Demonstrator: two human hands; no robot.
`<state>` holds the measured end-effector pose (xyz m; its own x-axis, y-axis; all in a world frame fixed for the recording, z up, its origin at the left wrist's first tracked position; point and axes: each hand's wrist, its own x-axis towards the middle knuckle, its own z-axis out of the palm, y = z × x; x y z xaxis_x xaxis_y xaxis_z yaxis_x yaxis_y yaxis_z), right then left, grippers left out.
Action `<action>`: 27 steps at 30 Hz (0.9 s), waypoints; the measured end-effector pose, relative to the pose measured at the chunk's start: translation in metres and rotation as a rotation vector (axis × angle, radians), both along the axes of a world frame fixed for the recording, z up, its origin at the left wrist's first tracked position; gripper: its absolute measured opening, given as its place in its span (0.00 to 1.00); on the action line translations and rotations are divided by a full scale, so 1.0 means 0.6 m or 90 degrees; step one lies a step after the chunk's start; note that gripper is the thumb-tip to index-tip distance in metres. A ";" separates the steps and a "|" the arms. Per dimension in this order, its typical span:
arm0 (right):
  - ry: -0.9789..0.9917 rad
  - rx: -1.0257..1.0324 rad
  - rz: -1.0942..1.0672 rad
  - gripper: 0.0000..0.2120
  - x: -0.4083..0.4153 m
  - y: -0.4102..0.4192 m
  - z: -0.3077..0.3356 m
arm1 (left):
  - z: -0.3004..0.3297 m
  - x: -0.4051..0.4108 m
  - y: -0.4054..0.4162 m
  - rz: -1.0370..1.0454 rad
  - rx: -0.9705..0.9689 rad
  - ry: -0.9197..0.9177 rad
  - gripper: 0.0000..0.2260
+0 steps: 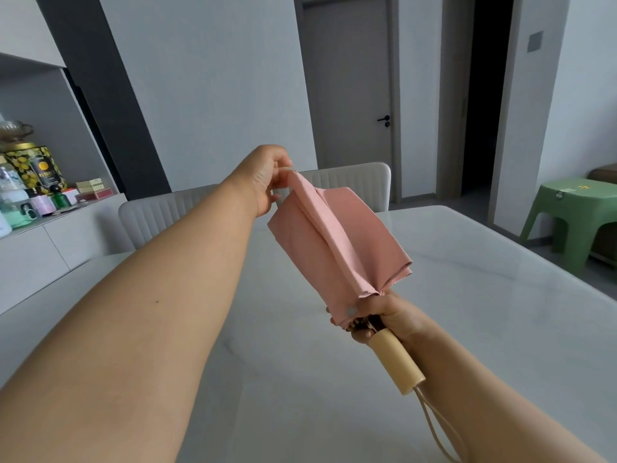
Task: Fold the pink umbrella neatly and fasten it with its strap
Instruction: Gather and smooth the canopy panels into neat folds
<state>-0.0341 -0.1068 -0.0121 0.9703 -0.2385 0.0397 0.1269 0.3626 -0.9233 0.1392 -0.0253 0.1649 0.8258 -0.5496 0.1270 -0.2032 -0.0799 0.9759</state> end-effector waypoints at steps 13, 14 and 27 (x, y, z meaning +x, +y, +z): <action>0.011 0.004 -0.023 0.26 0.005 -0.010 -0.010 | -0.035 -0.027 -0.001 0.103 0.034 -0.204 0.06; 0.013 0.000 -0.028 0.29 0.006 -0.010 -0.011 | -0.045 -0.036 -0.002 0.078 0.041 -0.241 0.06; -0.020 0.149 0.006 0.60 0.009 -0.010 -0.009 | -0.133 -0.113 0.032 -0.022 0.032 -0.124 0.11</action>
